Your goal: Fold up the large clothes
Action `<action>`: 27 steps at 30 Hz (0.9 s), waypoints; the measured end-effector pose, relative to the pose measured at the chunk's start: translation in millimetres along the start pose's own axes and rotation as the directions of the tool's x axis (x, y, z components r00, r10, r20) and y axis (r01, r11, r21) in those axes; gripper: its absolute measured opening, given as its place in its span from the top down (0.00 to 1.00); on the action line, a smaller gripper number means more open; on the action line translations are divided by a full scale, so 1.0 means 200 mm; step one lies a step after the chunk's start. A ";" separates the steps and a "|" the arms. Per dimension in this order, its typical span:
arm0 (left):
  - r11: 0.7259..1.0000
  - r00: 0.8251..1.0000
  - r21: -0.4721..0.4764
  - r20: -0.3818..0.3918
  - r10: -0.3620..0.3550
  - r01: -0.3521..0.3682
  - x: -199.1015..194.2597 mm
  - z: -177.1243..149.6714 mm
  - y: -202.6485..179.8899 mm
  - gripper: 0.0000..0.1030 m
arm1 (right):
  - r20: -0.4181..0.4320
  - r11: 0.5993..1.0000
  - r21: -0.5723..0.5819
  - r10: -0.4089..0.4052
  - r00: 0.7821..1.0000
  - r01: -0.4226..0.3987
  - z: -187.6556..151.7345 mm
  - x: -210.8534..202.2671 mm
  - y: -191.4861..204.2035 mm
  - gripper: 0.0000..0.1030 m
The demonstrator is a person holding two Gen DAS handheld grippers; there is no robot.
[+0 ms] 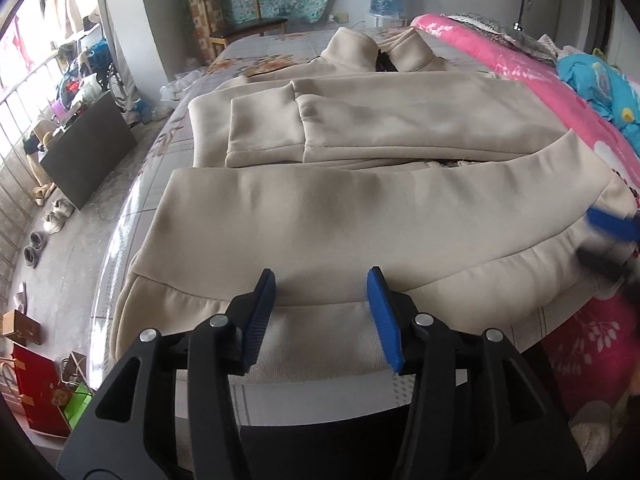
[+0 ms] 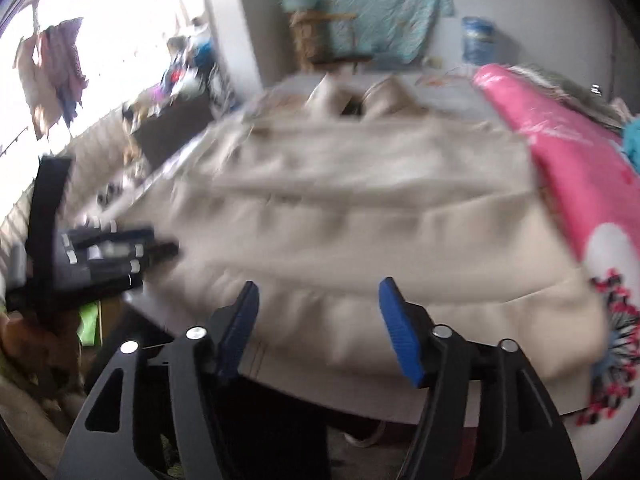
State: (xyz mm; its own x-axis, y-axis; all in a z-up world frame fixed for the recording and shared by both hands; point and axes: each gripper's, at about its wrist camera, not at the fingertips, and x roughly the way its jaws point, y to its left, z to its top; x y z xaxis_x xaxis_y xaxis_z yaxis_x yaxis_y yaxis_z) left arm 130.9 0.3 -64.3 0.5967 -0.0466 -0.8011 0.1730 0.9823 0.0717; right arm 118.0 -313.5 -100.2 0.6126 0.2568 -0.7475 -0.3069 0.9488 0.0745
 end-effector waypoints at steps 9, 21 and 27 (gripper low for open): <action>0.999 0.999 0.013 -0.008 0.033 -0.033 -0.01 0.00 -0.01 0.51 | 0.056 0.997 -0.080 0.008 0.998 -0.003 0.05 -0.07 0.10 0.32; 0.998 0.998 0.011 -0.010 0.054 -0.054 -0.01 0.00 -0.01 0.44 | -0.009 0.996 -0.087 0.003 1.000 -0.004 0.01 0.03 0.13 0.21; 0.998 0.998 0.013 -0.008 0.067 -0.067 -0.02 0.00 0.00 0.39 | 0.021 0.996 -0.076 -0.034 0.999 0.035 0.03 -0.04 0.09 0.21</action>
State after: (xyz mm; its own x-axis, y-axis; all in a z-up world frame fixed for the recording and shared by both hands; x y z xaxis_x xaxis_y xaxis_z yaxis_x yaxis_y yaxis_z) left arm 128.6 0.0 -61.6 0.6003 0.0208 -0.7995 0.1430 0.9808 0.1329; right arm 112.3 -297.6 -88.1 0.6381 0.2286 -0.7352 -0.3397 0.9405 -0.0024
